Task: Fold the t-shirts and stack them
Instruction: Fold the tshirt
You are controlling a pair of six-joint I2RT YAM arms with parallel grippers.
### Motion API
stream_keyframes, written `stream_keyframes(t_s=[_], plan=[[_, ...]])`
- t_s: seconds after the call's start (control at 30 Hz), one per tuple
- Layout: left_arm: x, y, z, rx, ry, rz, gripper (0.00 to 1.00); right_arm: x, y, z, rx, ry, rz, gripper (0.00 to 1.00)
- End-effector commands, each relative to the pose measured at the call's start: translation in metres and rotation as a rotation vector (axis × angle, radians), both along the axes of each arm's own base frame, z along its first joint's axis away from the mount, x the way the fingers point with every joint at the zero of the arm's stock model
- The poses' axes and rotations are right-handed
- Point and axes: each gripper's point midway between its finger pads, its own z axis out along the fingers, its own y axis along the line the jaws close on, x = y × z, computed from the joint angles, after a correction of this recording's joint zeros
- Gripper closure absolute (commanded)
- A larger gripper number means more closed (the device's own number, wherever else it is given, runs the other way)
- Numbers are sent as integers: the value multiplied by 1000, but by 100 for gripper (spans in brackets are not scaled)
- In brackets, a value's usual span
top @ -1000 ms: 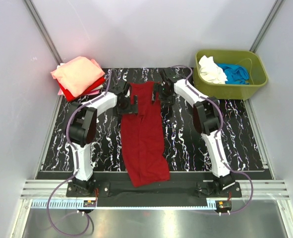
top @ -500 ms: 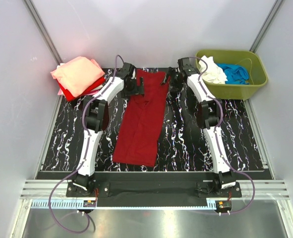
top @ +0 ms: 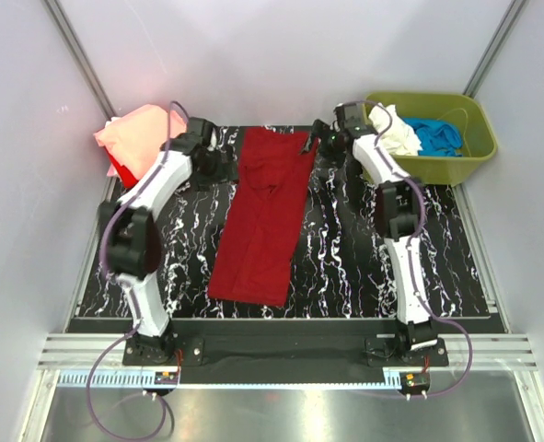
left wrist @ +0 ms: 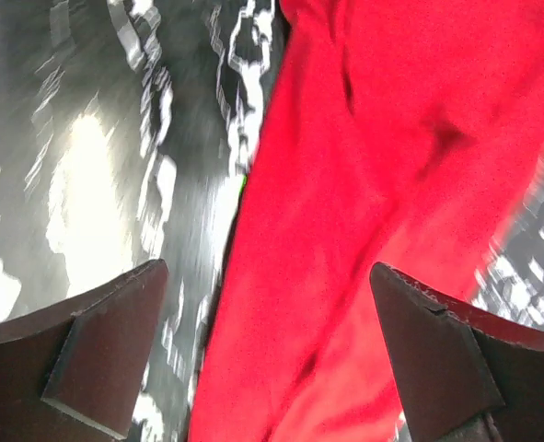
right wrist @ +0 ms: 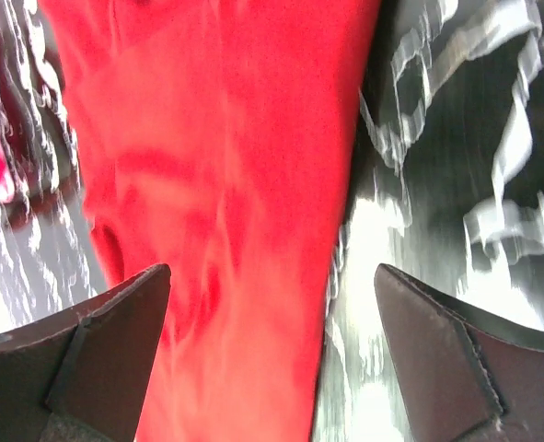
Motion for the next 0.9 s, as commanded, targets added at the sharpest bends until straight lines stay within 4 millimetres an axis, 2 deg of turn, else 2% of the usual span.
stream_keyframes(t_s=[0.0, 0.03, 0.07, 0.1, 0.13, 0.17, 0.2, 0.23, 0.27, 0.3, 0.33, 0.37, 0.4, 0.43, 0.47, 0.5, 0.53, 0.57, 0.7, 0.87], plan=[[-44, 22, 34, 3, -98, 71, 1, -30, -15, 81, -27, -84, 1, 0], [-56, 24, 28, -8, -88, 79, 1, -47, -14, 107, 1, -94, 0, 0], [-70, 25, 37, -31, -114, 85, 1, -62, -14, 105, 11, -64, 5, 0], [-94, 23, 11, -61, -51, 96, 1, -97, -11, 100, 25, -16, 28, 0], [-105, 23, 6, -80, -44, 109, 1, -117, -7, 98, 40, 12, 34, 1], [-112, 21, 16, -119, -96, 111, 1, -138, 0, 93, 42, 31, 59, 1], [-137, 19, -7, -155, -29, 127, 1, -181, 10, 83, 23, 70, 98, 2], [-147, 18, -10, -174, -28, 136, 1, -205, 19, 77, 9, 95, 122, 2], [-155, 18, -4, -200, -61, 144, 1, -229, 28, 70, -5, 119, 150, 3], [-171, 21, -20, -208, -34, 170, 1, -263, 29, 55, -27, 165, 168, 5], [-178, 22, -24, -212, -36, 177, 1, -299, 57, 51, -10, 209, 221, 7], [-183, 24, -21, -222, -63, 185, 1, -321, 67, 45, 4, 238, 244, 8], [-194, 25, -32, -224, -39, 199, 1, -346, 72, 34, 12, 258, 258, 12], [-199, 26, -31, -233, -52, 201, 1, -373, 91, 31, 32, 296, 276, 15], [-203, 26, -33, -239, -48, 204, 1, -386, 101, 30, 47, 293, 296, 19], [-210, 27, -38, -241, -35, 210, 1, -399, 101, 19, 30, 315, 289, 31], [-213, 26, -35, -251, -50, 208, 1, -414, 109, 15, 24, 337, 305, 37], [-216, 27, -35, -251, -48, 210, 1, -419, 110, 11, 8, 349, 308, 40], [-225, 31, -33, -241, -56, 215, 1, -425, 110, -6, -83, 365, 300, 44], [-234, 32, -35, -250, -64, 215, 1, -428, 106, -21, -93, 385, 282, 48]])
